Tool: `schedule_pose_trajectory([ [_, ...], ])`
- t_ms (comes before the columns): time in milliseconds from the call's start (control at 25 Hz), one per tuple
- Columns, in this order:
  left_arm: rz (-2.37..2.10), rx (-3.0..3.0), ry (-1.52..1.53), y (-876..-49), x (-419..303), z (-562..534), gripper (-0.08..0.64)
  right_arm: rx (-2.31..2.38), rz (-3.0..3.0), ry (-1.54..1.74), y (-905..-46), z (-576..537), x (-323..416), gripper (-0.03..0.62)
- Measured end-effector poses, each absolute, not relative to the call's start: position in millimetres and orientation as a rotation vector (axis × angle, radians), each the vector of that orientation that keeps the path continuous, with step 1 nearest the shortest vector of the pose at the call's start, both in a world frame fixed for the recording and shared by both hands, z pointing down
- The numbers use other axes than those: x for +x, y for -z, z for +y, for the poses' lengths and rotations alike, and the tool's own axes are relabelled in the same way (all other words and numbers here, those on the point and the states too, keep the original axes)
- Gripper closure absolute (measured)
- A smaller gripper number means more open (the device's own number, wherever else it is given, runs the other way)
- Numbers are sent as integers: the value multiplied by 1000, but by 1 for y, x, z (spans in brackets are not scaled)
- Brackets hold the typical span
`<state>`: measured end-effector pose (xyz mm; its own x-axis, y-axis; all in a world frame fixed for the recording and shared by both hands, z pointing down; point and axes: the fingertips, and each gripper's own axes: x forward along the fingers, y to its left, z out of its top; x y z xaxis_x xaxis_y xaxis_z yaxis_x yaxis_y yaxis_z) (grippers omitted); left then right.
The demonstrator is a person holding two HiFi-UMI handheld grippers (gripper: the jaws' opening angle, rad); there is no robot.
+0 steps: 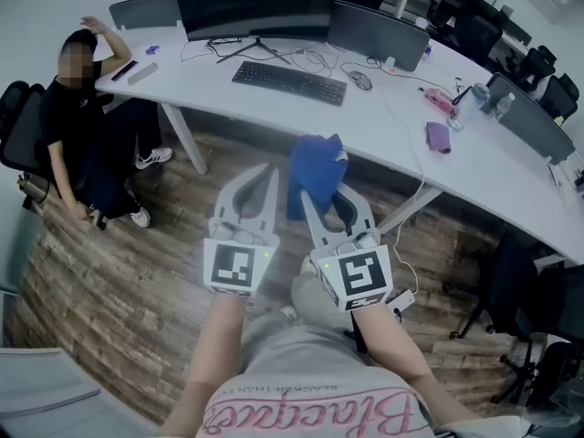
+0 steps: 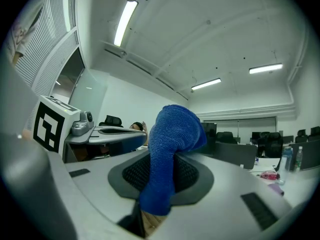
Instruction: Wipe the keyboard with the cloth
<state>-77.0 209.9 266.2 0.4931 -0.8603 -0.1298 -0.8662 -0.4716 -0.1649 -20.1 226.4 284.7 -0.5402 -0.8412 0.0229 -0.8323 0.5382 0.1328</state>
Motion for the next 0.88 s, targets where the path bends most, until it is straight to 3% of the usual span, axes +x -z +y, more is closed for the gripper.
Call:
schedule_pose_trajectory([
  [880,1545,-2496,7,-275,-79,44,555,1390,-2717,109,-301,59,-21,505],
])
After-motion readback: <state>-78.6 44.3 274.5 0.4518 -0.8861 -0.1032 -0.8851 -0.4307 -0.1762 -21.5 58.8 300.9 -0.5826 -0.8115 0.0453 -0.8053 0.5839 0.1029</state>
